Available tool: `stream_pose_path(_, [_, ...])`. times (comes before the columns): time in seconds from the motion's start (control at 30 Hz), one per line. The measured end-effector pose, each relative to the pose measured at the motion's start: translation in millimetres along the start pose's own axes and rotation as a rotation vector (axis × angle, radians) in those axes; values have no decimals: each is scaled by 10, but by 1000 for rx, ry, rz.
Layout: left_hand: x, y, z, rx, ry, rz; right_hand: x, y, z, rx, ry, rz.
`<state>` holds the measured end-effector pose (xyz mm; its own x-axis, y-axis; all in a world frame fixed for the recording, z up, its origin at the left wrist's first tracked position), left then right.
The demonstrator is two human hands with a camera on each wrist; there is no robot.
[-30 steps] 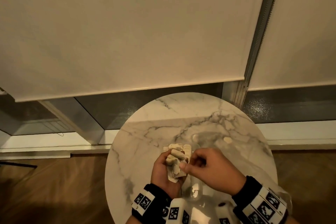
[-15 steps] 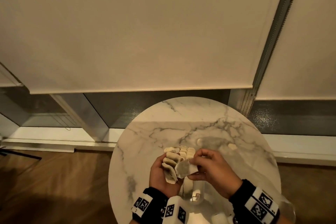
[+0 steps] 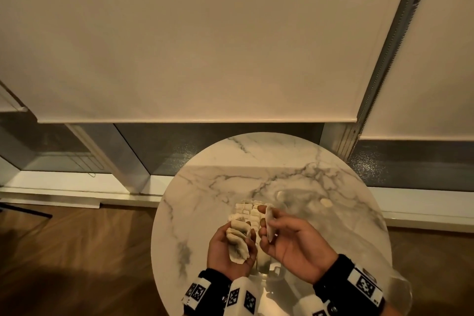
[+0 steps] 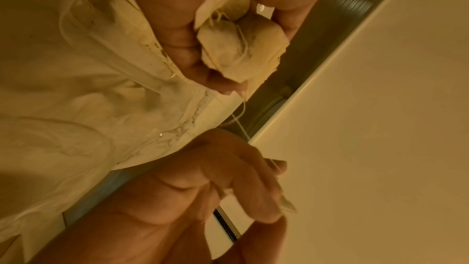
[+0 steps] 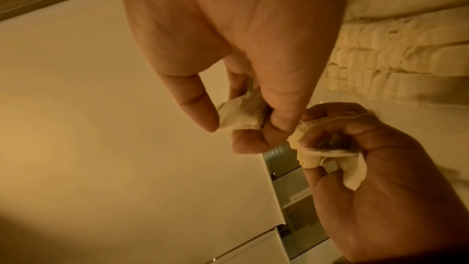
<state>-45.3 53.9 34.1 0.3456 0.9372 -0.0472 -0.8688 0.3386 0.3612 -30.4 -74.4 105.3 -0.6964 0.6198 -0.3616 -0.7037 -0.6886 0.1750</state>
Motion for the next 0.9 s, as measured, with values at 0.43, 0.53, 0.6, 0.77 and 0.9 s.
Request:
stream_pose_path(0.43, [208, 106, -202, 8, 31, -2, -197, -107, -413, 337, 1082, -290])
stream_pose_path(0.53, [299, 122, -280, 4, 45, 25, -208, -170, -600, 404, 1306, -253])
stream_pose_path(0.6, [379, 123, -320, 12, 39, 18, -212, -213, -729, 427, 1352, -242])
stream_pose_path(0.77, [524, 167, -291, 12, 94, 34, -169, -331, -990, 466, 1469, -158])
stream_pose_path(0.9, [581, 211, -259, 48, 91, 41, -22, -453, -1207, 410, 1749, 173])
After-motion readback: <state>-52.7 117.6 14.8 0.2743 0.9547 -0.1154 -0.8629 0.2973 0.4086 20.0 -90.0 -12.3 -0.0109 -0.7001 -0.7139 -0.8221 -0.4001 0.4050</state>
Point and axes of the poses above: each hand's wrist, its own y-axis away from the middle knuckle, its own z-axis out of the palm, x = y × z, the point moved 4 cm from there along -y, towards the middle knuckle, and after that the axes turned 13 degrees about -x, right-handed, at the moved point
